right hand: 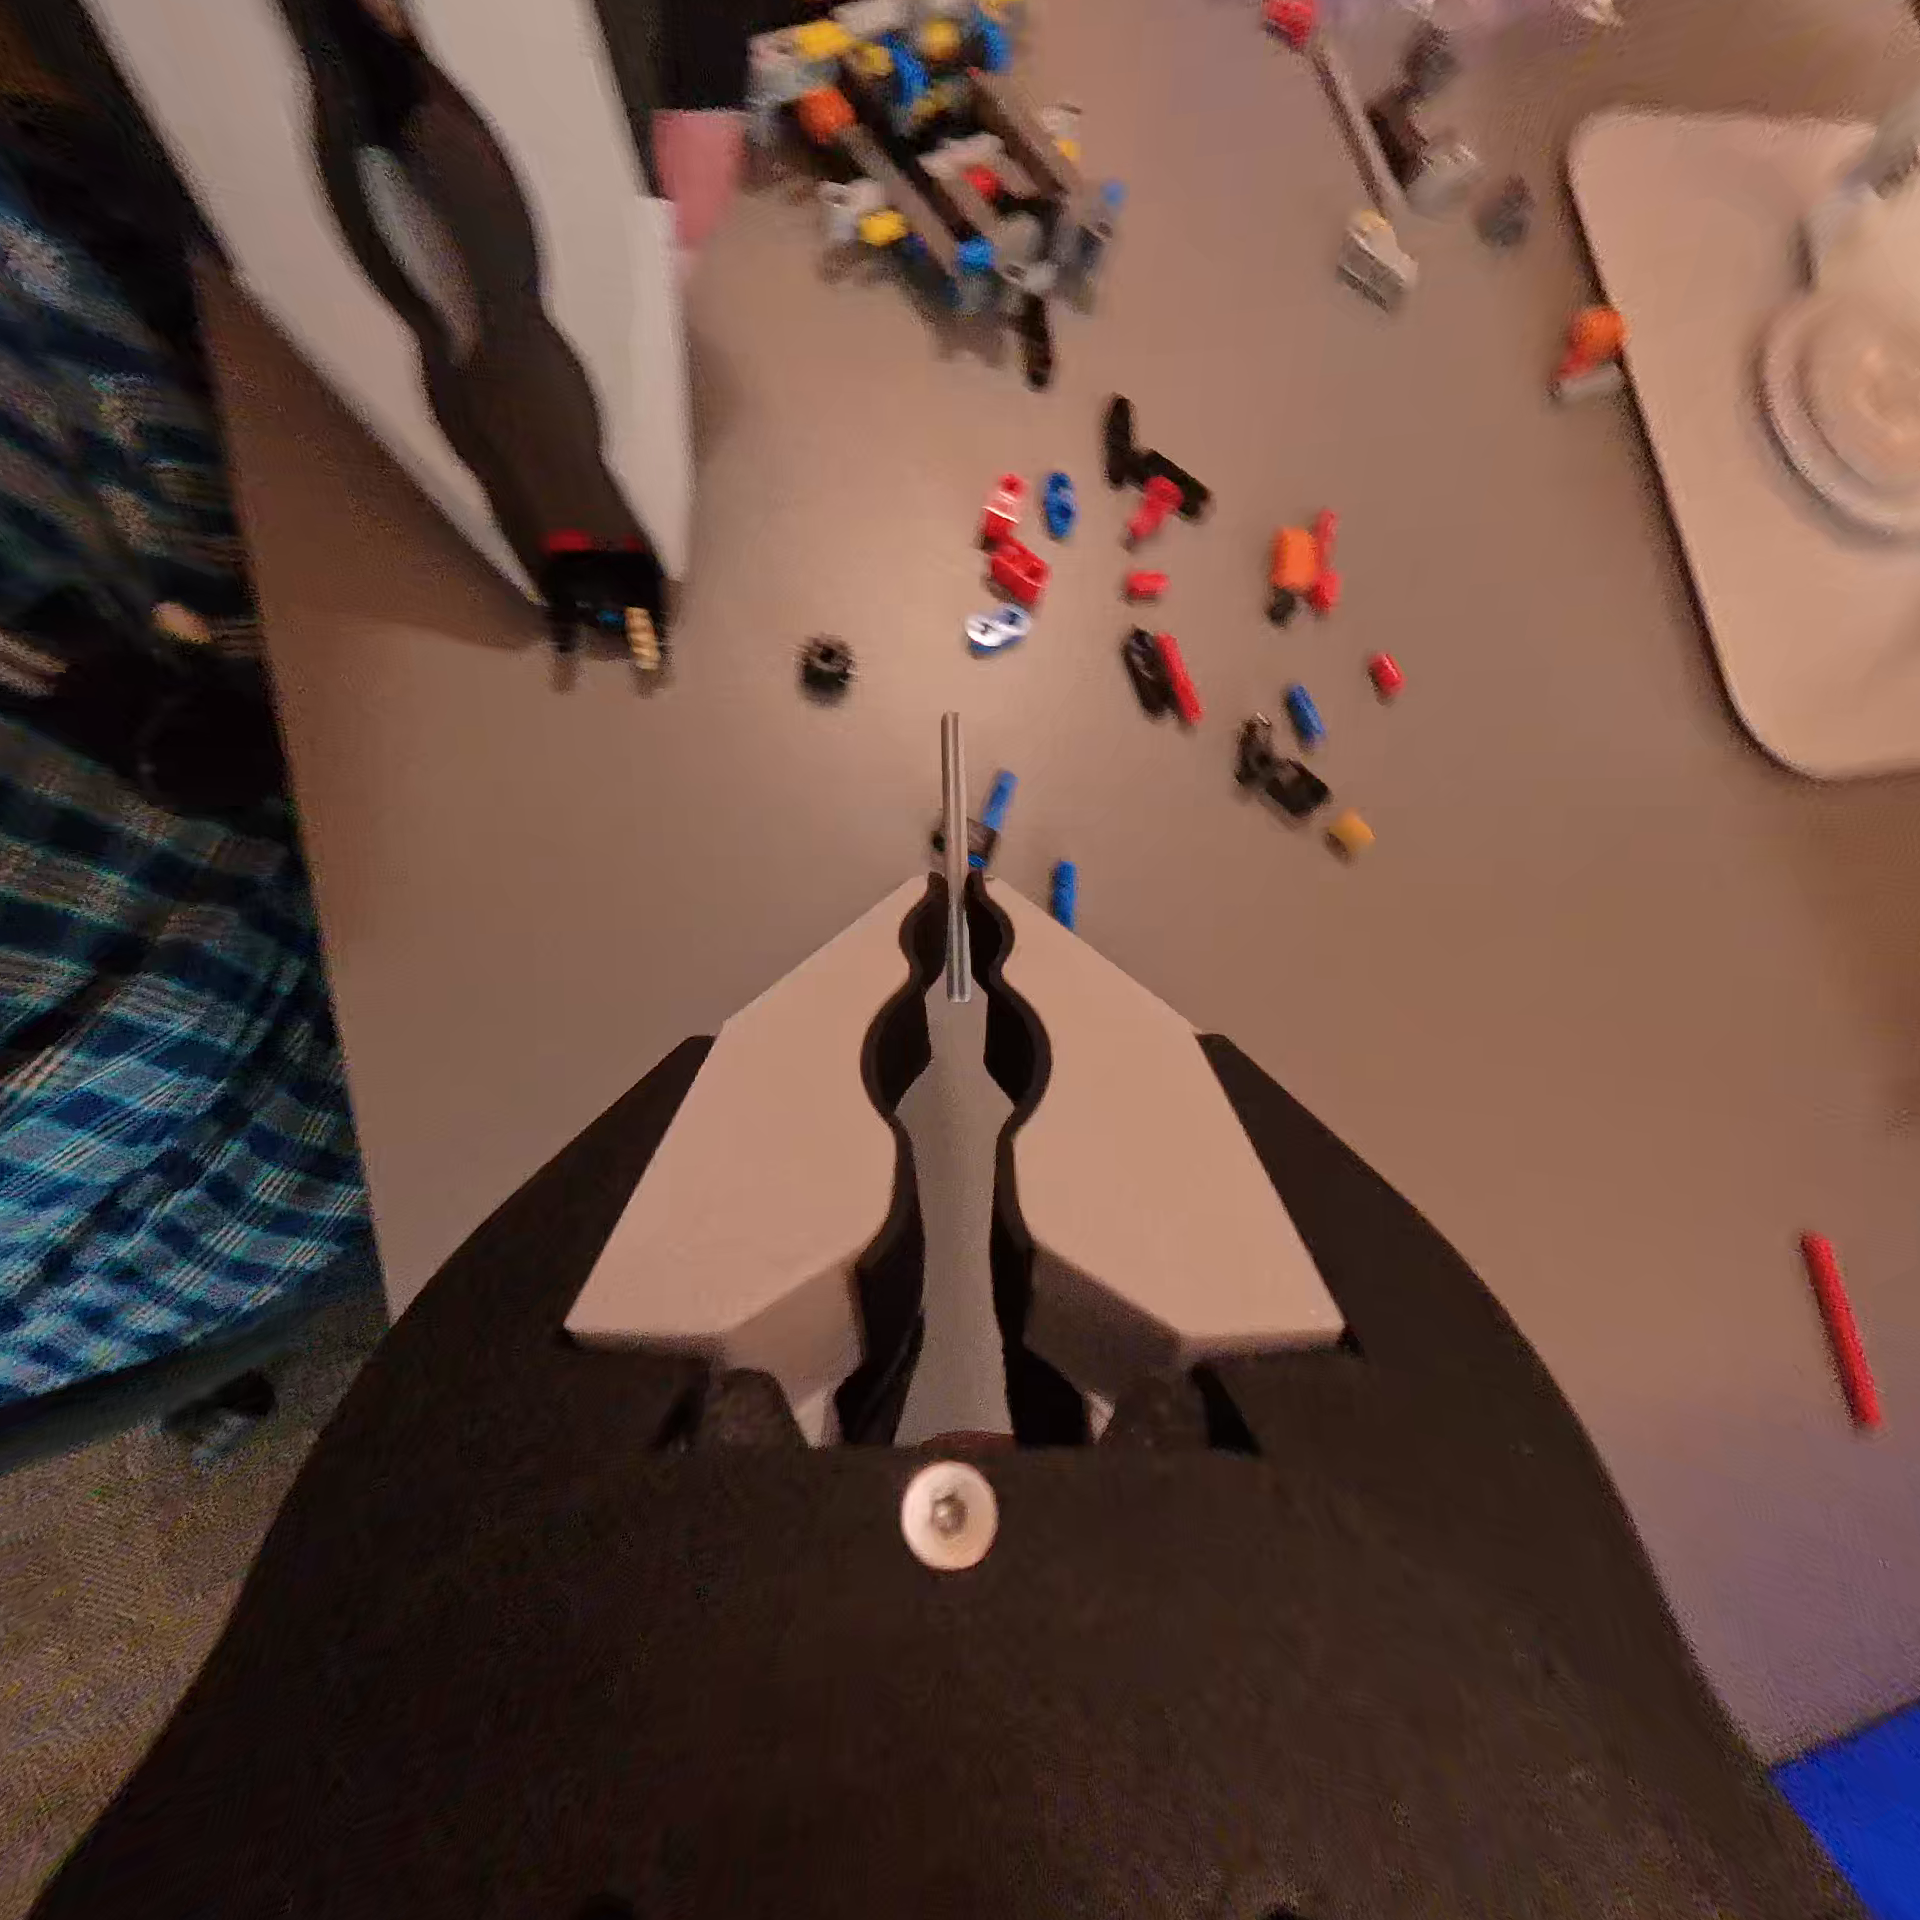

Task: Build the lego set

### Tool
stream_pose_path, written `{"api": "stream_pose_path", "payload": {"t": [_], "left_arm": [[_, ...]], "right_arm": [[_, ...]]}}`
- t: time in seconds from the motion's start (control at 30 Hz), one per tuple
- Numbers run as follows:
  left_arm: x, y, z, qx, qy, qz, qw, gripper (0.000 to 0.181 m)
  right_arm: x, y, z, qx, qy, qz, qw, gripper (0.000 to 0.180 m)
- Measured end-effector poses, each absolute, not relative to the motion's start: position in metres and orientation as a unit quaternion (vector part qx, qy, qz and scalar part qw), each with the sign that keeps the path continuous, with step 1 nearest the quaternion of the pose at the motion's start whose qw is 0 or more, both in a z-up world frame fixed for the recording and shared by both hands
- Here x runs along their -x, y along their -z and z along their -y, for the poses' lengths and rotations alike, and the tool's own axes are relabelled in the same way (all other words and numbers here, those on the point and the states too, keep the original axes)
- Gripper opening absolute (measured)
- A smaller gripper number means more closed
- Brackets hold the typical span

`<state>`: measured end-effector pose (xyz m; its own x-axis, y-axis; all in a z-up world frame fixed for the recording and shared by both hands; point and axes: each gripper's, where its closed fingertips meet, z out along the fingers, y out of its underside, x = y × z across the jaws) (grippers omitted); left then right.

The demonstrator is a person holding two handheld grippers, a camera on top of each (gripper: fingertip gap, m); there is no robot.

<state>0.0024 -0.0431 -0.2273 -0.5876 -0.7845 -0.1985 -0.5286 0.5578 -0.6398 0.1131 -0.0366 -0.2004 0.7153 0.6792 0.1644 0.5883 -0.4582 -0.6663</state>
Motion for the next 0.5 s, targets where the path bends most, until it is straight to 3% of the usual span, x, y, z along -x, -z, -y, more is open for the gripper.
{"api": "stream_pose_path", "payload": {"t": [0.5], "left_arm": [[-0.002, 0.227, 0.05, 0.377, 0.267, -0.853, 0.241, 0.022]], "right_arm": [[-0.065, 0.213, 0.037, 0.702, -0.057, 0.648, 0.289, 0.0]]}}
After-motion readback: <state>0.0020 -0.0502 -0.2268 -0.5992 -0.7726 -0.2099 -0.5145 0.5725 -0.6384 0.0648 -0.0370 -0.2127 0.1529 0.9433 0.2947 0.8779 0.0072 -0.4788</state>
